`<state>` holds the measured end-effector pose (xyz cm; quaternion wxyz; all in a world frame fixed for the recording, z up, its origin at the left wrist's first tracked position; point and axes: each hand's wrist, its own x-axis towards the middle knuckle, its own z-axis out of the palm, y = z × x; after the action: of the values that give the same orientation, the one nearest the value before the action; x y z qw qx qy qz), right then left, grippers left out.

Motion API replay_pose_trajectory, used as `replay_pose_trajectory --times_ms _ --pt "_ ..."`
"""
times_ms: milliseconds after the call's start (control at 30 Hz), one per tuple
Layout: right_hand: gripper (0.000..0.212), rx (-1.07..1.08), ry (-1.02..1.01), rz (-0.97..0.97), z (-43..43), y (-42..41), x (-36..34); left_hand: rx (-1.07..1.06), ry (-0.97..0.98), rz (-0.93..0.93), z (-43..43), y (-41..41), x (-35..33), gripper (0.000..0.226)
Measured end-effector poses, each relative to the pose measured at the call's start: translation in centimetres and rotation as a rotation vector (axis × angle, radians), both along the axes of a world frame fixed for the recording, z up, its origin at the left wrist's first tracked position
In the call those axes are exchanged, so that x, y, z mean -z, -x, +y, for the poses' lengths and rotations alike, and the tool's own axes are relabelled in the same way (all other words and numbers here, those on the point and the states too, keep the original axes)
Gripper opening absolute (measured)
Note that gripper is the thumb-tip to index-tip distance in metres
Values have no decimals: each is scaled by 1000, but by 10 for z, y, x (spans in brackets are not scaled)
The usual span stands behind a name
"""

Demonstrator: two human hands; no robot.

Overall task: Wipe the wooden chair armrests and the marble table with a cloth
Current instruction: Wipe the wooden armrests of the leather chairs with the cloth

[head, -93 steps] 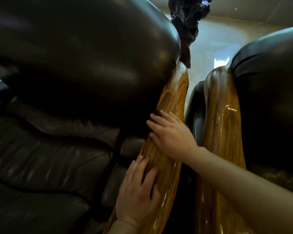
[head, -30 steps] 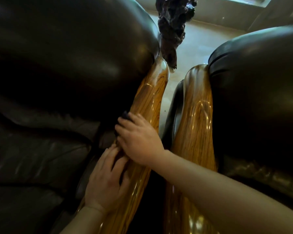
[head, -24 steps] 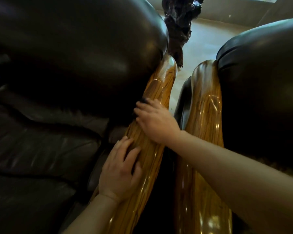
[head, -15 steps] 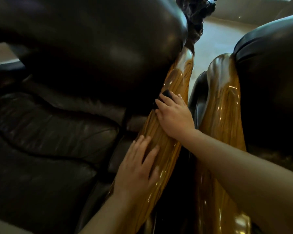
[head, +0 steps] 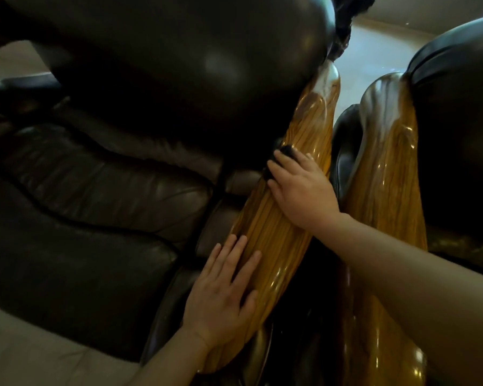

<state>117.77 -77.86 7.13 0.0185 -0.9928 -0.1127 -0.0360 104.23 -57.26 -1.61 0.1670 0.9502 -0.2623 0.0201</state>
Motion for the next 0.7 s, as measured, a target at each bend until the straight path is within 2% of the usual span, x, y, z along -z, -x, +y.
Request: replay_pose_trajectory --times_ms 100,333,467,700 --pt "49 121 -26 -71 17 10 9 2 -34 29 -1 -1 -8 68" --pt "45 -92 -17 -94 52 91 46 63 -48 89 42 54 -5 62" --pt "46 -143 -1 -58 72 125 58 101 -83 82 63 76 2 67" --pt "48 -170 28 -11 98 152 63 51 -60 116 81 96 1 57"
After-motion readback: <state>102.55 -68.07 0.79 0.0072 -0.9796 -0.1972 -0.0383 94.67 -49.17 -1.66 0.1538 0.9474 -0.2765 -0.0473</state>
